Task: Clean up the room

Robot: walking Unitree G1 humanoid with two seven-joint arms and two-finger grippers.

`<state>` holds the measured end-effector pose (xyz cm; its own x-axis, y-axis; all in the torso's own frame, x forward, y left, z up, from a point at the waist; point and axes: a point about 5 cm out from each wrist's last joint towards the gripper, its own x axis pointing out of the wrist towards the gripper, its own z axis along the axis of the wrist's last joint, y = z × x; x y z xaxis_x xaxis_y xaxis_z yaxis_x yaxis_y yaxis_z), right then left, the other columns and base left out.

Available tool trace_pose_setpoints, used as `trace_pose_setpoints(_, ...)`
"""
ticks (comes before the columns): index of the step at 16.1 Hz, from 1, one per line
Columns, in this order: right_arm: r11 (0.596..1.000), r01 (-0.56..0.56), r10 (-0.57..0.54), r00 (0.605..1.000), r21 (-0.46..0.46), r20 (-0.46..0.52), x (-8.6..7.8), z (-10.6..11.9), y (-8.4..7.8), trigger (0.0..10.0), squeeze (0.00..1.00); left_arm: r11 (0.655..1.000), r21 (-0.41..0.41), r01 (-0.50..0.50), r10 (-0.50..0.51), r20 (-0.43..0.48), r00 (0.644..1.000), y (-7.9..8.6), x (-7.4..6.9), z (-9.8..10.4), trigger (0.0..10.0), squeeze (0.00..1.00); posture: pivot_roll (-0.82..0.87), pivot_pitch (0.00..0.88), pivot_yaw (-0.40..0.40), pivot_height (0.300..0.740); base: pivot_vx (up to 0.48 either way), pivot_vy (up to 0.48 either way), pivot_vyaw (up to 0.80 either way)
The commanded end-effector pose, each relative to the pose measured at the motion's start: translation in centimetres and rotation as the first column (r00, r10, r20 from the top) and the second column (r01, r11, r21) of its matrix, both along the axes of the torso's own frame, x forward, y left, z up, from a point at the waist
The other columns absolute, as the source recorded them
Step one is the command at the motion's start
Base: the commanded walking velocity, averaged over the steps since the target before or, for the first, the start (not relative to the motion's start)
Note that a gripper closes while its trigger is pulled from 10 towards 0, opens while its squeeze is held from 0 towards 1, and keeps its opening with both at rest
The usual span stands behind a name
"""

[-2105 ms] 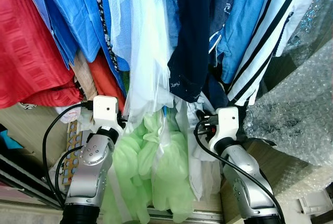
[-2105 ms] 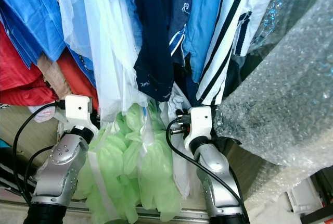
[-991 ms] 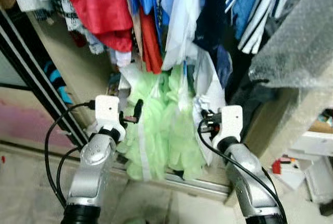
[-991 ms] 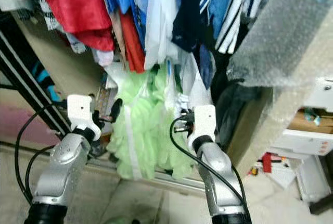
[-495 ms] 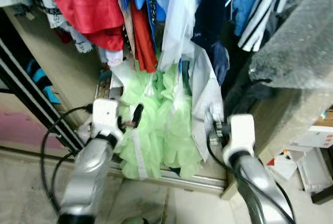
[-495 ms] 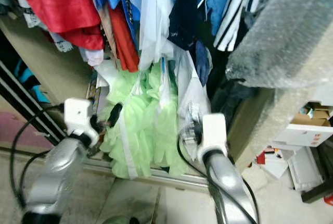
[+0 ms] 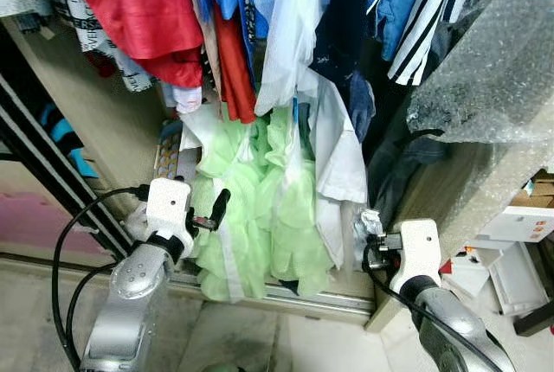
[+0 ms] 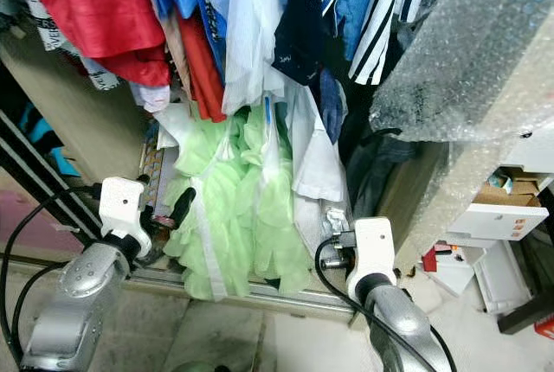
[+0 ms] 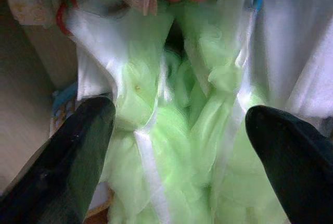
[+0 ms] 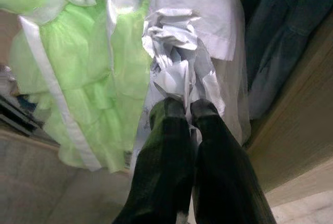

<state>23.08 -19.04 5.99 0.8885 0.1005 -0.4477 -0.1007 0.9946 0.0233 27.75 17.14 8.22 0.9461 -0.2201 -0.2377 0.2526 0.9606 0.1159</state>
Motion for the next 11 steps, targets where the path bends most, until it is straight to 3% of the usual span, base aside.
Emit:
trace_pose_setpoints(1, 0.983, 0.177, -0.182, 0.975, -0.049, -0.130, -1.0, -3.9, -5.2, 10.0, 0.00, 0.974, 0.155, -0.167, 0.200, -0.229, 0.953, 6.0, -0.8, -4.6, 10.0, 0.00, 0.02, 0.000, 0.065, 0.740, 0.000, 0.000, 0.00)
trace_pose_setpoints(2, 0.974, 0.219, -0.226, 0.951, -0.057, -0.211, -1.8, -6.0, -6.0, 10.0, 0.00, 0.963, 0.203, -0.179, 0.237, -0.313, 0.920, 7.5, -1.9, -6.6, 10.0, 0.00, 0.02, 0.000, 0.066, 0.740, 0.000, 0.000, 0.00)
trace_pose_setpoints(3, 0.961, 0.274, -0.271, 0.912, -0.034, -0.309, -3.1, -8.4, -6.5, 10.0, 0.00, 0.935, 0.247, -0.254, 0.337, -0.402, 0.851, 9.2, -3.4, -8.7, 10.0, 0.00, 0.02, 0.000, 0.070, 0.740, 0.000, 0.000, 0.00)
trace_pose_setpoints(5, 0.950, 0.306, -0.304, 0.854, -0.064, -0.422, -5.0, -11.1, -6.4, 10.0, 0.00, 0.916, 0.275, -0.293, 0.396, -0.490, 0.777, 10.1, -5.5, -10.9, 10.0, 0.00, 0.03, 0.000, 0.071, 0.740, 0.000, 0.000, 0.00)
trace_pose_setpoints(9, 0.957, 0.268, -0.286, 0.796, -0.112, -0.534, -7.2, -14.0, -5.3, 10.0, 0.00, 0.906, 0.349, -0.238, 0.414, -0.617, 0.669, 10.1, -8.9, -14.1, 10.0, 0.00, 0.05, 0.000, 0.064, 0.740, 0.000, 0.000, 0.00)
trace_pose_setpoints(11, 0.966, 0.228, -0.259, 0.793, -0.126, -0.551, -7.3, -14.3, -4.9, 10.0, 0.00, 0.916, 0.336, -0.219, 0.394, -0.653, 0.646, 9.7, -9.3, -14.6, 10.0, 0.00, 0.05, 0.000, 0.064, 0.740, 0.000, 0.000, 0.00)
